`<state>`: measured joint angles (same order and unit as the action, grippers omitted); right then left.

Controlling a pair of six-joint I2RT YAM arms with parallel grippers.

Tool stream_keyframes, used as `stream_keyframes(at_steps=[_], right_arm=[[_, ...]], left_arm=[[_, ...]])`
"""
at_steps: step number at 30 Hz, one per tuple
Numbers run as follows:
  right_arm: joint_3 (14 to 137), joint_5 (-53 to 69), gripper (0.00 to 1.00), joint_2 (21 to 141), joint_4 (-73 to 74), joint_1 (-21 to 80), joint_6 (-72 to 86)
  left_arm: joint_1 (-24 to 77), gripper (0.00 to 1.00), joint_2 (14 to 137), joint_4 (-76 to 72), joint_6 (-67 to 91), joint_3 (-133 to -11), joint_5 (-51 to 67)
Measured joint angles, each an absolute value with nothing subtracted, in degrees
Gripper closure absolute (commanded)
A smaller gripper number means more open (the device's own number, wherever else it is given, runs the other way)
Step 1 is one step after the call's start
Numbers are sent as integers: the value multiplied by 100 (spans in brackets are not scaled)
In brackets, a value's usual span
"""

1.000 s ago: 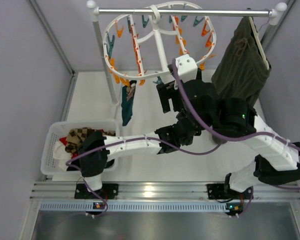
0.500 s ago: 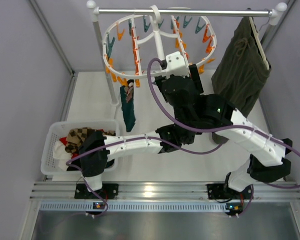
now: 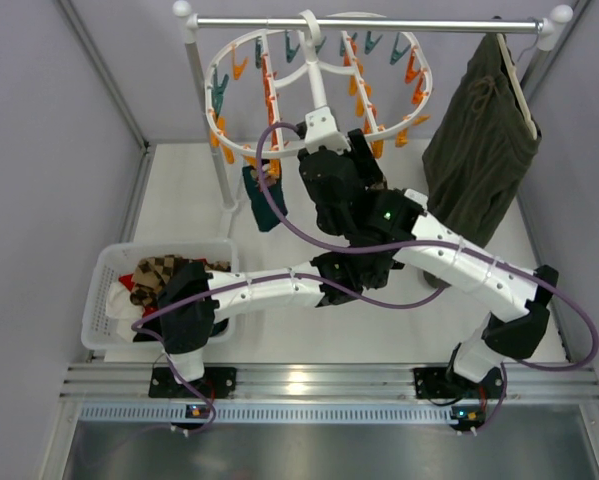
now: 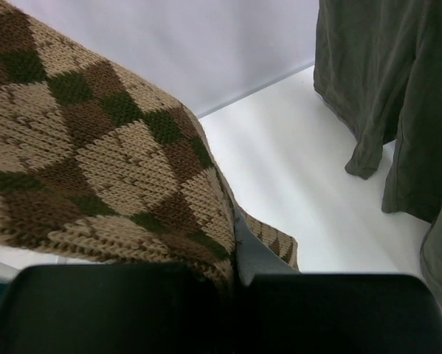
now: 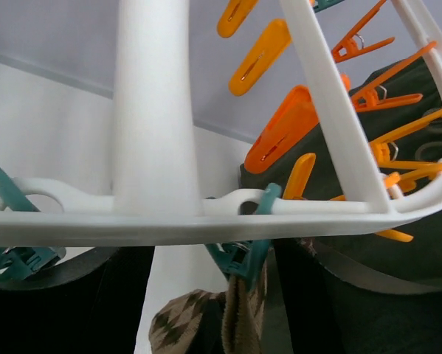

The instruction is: Remove the socks clipped to the hanger

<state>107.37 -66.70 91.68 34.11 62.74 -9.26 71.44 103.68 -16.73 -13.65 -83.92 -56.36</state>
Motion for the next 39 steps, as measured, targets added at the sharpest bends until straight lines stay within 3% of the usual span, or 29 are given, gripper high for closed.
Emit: stream_keyframes(at_steps=[12,15,19,25,30,32,34,37,39], right_arm=[[10263,-7102,54,9166,2043,6265,-1857],[10263,-7170,65,9166,1850,6252,-2049],[10263,-7236,88,9166,1710,6237,-2215],[10265,-7201,94,9166,1702,6237,-2123],[10285,-6958,89,9139,1898,6233,-1743],[10287,-6772,82,9102,2058,6208,-1520],[10289,-6608,61,9052,2204,6180,-1354],[10320,-6285,44,8973,2471,6156,-1033],[10322,-6038,39,8895,2652,6156,-847]], left_arm=[[7148,100,10366,-1673,-1317,-8361,-5544],[7148,100,10366,-1675,-1278,-8309,-5513],[7146,100,10366,-1673,-1203,-8281,-5485],[7122,100,10322,-1697,-1015,-8119,-5365],[7063,100,10027,-1682,-615,-7365,-5159],[7030,100,9778,-1686,-355,-6884,-5033],[7006,100,9435,-1658,-82,-6335,-4976],[6987,100,8875,-1457,395,-5706,-5048],[6978,100,8405,-1155,810,-5380,-5179]])
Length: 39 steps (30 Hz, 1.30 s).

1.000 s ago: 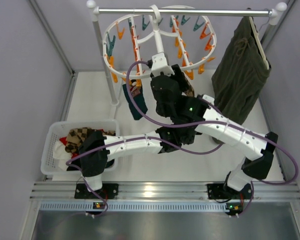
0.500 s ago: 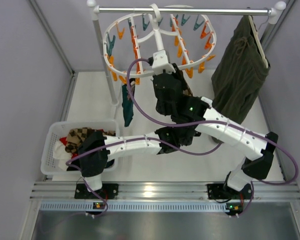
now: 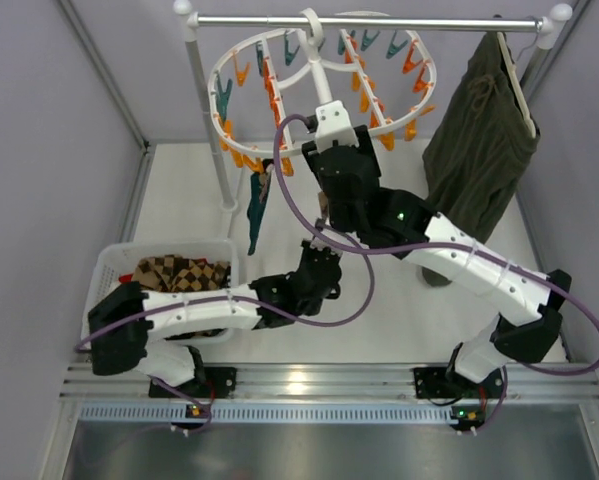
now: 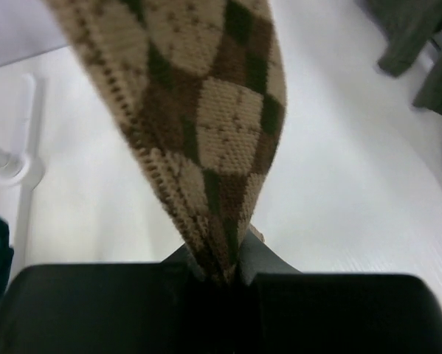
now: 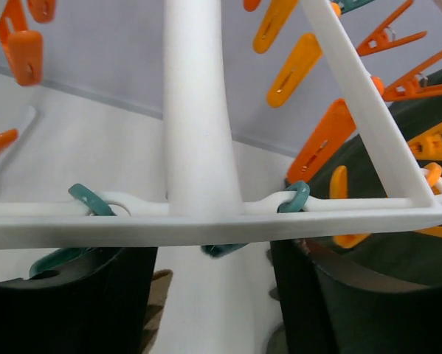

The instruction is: Remove the socks clipped to the hanger

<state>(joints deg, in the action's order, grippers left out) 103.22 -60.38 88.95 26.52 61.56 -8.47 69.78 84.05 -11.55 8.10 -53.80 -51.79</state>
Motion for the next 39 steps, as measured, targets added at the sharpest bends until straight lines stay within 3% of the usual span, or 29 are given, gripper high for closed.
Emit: stream_keyframes(at_steps=[4,11,17,27,32,39], right_arm=[[10294,-5557,1,8656,2871,6184,-576],[9668,-4394,1,7682,2998,6241,-119],[9150,-3079,1,6724,3120,6246,202],[8593,-2449,0,5717,3131,6248,327],[8390,-2311,0,5634,3105,6248,329],[8071,-2145,1,5564,3083,6250,390]], left_arm=[[6914,100,7196,-19,1826,-5081,-5555],[6611,100,5111,1892,3151,-4816,-5961],[5793,100,4353,3164,3487,-4792,-5852],[4571,100,4021,4633,3983,-5072,-5902],[3507,100,3951,4941,4475,-5131,-5966],[2799,100,4003,4757,5183,-4353,-5822]])
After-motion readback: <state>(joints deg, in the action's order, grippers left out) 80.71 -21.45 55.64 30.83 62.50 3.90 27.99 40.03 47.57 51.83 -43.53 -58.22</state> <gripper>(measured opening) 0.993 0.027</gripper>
